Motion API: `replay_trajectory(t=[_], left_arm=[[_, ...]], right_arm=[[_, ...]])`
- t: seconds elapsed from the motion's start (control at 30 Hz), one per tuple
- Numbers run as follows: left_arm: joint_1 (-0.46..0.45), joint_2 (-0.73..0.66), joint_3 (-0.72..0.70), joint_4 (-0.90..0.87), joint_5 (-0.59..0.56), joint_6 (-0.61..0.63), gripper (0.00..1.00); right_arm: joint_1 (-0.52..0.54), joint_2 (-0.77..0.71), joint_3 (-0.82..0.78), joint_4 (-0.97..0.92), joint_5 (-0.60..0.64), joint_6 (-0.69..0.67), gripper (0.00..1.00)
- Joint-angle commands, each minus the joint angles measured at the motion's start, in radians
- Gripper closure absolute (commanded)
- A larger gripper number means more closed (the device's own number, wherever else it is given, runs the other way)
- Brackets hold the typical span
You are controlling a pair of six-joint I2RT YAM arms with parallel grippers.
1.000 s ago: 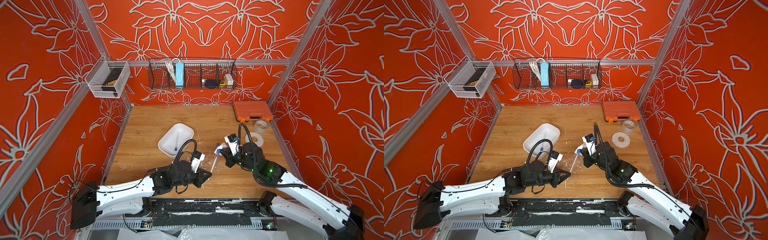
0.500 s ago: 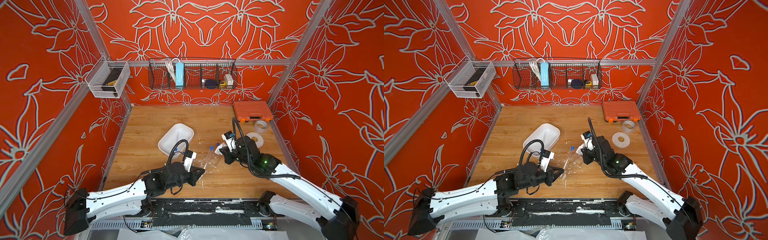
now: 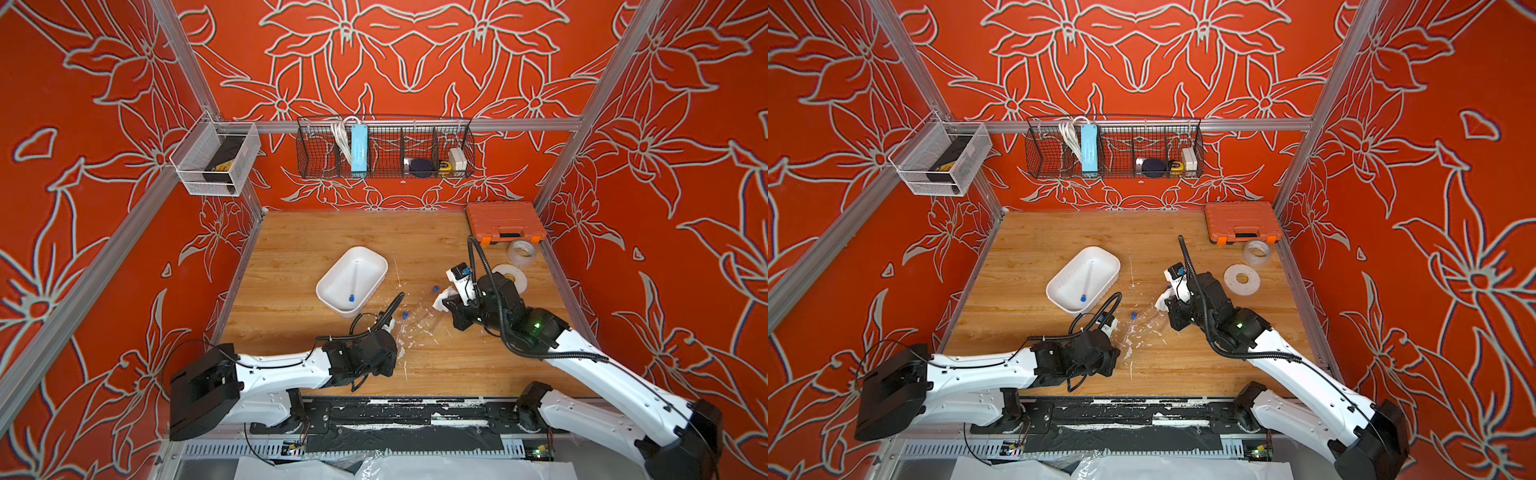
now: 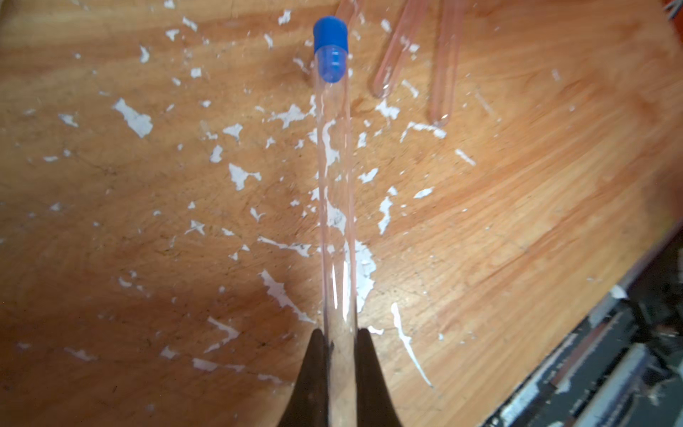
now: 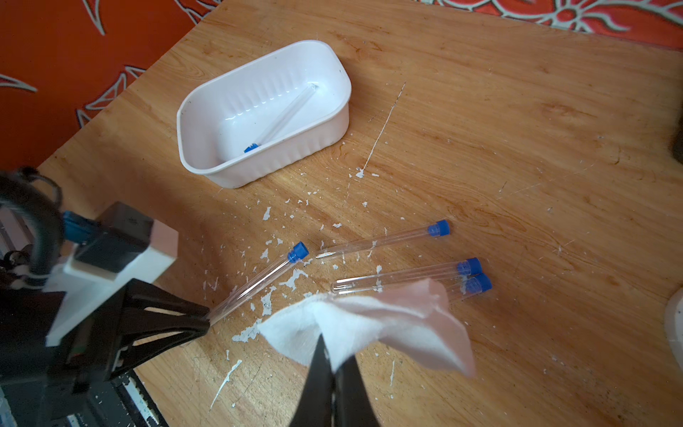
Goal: Wipe the exteriors of test tubes
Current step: Place the test tube at the center of the board.
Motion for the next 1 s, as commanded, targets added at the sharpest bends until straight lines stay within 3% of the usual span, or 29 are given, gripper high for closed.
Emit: replay_trajectory(t=[0.0,0.33,0.77,0.87,0.97], left_arm=[[0.005,0.04,0.026,-0.011,-0.052,0.005,0.93],[0.001,0.172,0.039,-0.047,-0.12,-0.012,0.89],[-0.053,0.255,0.098,-0.206,-0.19,-0.103,0.55],[-0.056,0.255,0.079,-0.222,-0.175,-0.13,0.55],[-0.056,0.258,0.062,-0.212,-0.151,-0.138,0.62]], right_arm=[[-0.003,-0.014,-0.001,-0.025,0.006,-0.016,1.0],[-0.003,-0.018,-0.018,-0.016,0.005,-0.016,1.0],[-0.004,-0.041,-0.029,-0.021,0.024,-0.023,1.0],[-0.004,-0.05,-0.036,-0.021,0.028,-0.026,1.0],[-0.007,-0.058,-0.038,-0.019,0.032,-0.026,1.0]])
